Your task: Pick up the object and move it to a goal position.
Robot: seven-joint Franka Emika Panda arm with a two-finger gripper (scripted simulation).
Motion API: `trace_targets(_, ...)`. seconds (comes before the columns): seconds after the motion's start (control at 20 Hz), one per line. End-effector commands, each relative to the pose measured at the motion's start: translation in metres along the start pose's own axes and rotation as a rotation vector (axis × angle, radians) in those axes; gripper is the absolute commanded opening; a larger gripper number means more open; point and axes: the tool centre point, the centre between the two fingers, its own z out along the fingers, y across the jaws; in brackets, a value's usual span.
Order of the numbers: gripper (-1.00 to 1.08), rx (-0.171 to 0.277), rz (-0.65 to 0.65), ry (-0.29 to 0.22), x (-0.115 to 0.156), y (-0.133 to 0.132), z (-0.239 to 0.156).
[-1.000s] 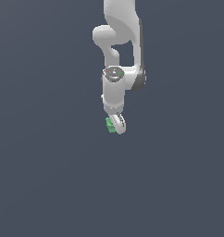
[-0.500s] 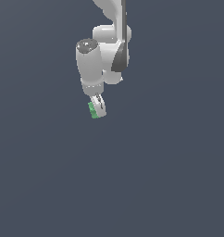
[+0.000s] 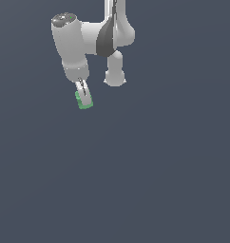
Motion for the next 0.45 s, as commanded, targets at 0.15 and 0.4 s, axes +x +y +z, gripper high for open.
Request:
trace_targets(0.15,-1.0,-0.001,-0.002,0.001,0.0129,0.0112,-0.0149)
trace_targets(0.4,-1.0,-0.001,-0.002,0.001,0.0136,0.01,-0.0151)
